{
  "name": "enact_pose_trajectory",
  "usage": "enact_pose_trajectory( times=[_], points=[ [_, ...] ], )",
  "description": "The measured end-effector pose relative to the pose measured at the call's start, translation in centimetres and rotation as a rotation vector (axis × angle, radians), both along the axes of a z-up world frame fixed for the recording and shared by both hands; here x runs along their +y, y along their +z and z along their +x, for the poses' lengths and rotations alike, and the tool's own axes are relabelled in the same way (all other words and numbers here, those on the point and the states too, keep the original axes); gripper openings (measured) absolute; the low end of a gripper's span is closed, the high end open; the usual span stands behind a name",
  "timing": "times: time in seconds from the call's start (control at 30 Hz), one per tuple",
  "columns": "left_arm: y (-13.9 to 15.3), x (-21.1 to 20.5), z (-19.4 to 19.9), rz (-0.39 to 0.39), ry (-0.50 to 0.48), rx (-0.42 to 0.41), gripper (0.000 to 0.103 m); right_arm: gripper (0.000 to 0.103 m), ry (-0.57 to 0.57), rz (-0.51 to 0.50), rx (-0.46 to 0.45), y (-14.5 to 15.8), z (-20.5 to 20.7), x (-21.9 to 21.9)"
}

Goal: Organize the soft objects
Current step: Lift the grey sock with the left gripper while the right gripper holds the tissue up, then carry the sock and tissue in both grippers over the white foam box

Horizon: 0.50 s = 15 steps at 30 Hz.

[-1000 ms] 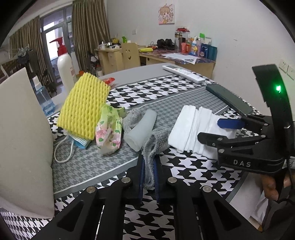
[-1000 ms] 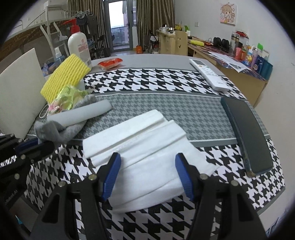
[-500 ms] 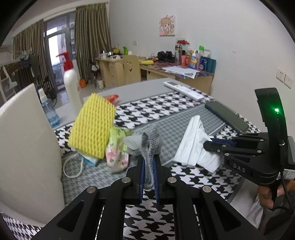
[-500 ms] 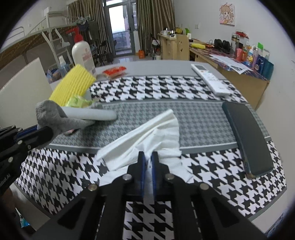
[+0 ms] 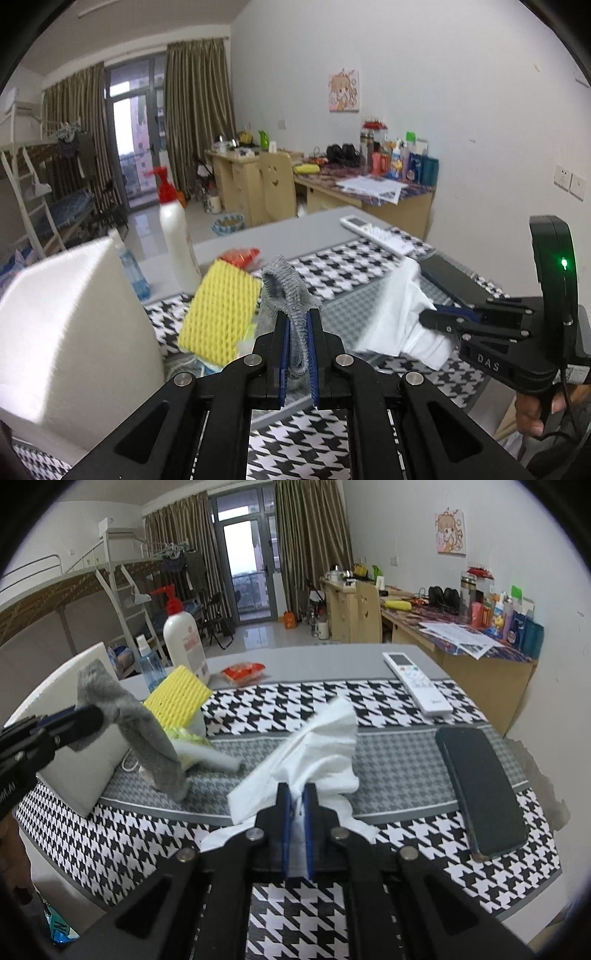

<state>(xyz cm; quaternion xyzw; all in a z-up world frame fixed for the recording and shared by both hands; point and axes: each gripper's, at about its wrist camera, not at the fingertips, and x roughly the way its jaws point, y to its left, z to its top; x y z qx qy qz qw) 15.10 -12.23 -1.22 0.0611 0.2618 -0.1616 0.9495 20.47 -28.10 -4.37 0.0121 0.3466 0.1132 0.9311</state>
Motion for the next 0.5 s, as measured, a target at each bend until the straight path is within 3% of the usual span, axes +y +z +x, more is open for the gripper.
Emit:
enact_pose_trajectory(
  times=[0.5],
  points=[
    [2.1, 1.3, -1.0, -0.006, 0.060, -0.055, 0.009, 0.009, 0.032, 0.022, -0.091, 3.2, -0.9, 0.9]
  ],
)
